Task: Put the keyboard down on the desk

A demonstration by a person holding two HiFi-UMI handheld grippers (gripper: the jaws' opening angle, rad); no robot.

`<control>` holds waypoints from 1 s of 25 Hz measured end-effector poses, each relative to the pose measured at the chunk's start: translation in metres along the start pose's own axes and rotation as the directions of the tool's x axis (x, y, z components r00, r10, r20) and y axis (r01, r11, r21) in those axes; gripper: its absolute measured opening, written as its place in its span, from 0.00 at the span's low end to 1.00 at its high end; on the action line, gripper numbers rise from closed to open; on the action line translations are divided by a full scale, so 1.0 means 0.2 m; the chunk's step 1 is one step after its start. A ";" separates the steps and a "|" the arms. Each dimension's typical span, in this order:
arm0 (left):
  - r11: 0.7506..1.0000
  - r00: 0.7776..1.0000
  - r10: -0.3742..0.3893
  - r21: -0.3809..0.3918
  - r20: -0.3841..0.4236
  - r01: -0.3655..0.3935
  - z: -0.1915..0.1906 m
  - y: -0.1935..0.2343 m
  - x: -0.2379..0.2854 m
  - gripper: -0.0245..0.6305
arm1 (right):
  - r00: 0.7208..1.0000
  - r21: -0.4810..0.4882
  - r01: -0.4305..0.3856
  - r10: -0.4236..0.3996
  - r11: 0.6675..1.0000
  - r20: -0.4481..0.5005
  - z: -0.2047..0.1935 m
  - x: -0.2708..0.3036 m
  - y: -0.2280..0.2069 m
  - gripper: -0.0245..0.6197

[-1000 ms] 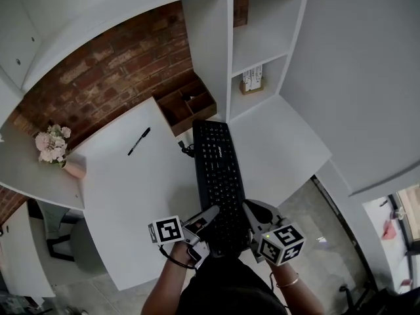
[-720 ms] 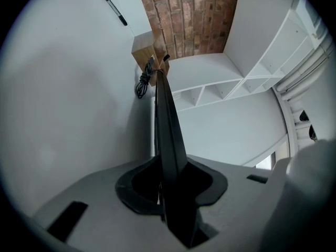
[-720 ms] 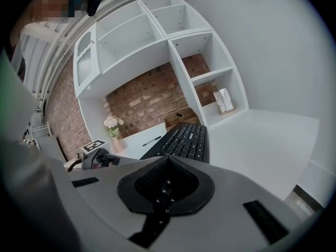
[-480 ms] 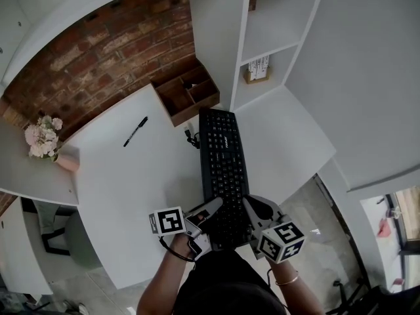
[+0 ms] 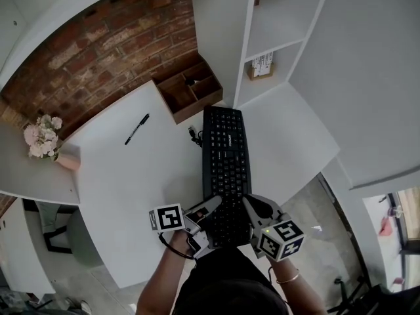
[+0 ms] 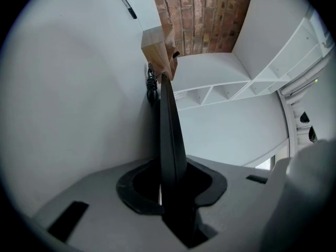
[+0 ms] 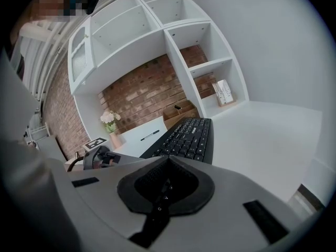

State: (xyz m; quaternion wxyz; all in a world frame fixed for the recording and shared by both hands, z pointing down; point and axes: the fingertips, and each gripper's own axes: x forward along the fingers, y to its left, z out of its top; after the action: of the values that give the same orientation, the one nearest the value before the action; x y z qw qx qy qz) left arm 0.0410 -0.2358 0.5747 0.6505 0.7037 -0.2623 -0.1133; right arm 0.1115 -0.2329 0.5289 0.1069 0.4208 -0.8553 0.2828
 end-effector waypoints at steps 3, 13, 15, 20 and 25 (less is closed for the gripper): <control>1.000 1.000 0.020 -0.009 -0.002 -0.020 0.01 0.01 0.00 0.19 | 1.000 -0.002 -0.007 0.007 1.000 -0.006 -0.01 0.02 0.01 0.05; 0.990 0.990 0.138 0.041 -0.038 -0.137 0.00 0.05 0.00 0.20 | 1.000 -0.014 -0.019 0.019 1.000 -0.005 0.00 0.03 0.05 0.05; 0.985 0.986 0.162 0.064 -0.044 -0.159 0.00 0.05 0.00 0.20 | 1.000 -0.015 -0.018 0.018 1.000 -0.003 0.01 0.03 0.05 0.05; 0.976 0.979 0.198 0.099 -0.047 -0.193 0.01 0.06 0.00 0.22 | 1.000 -0.011 -0.016 0.016 1.000 0.001 0.00 0.02 0.05 0.05; 0.965 0.972 0.233 0.132 -0.044 -0.225 0.00 0.06 0.00 0.26 | 1.000 -0.010 -0.009 0.009 1.000 0.012 0.02 0.00 0.03 0.05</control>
State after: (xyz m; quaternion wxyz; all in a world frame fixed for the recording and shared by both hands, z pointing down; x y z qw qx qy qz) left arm 0.0378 -0.2361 0.5862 0.6210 0.7113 -0.3292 0.0001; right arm 0.1075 -0.2312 0.5237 0.1026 0.4181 -0.8593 0.2764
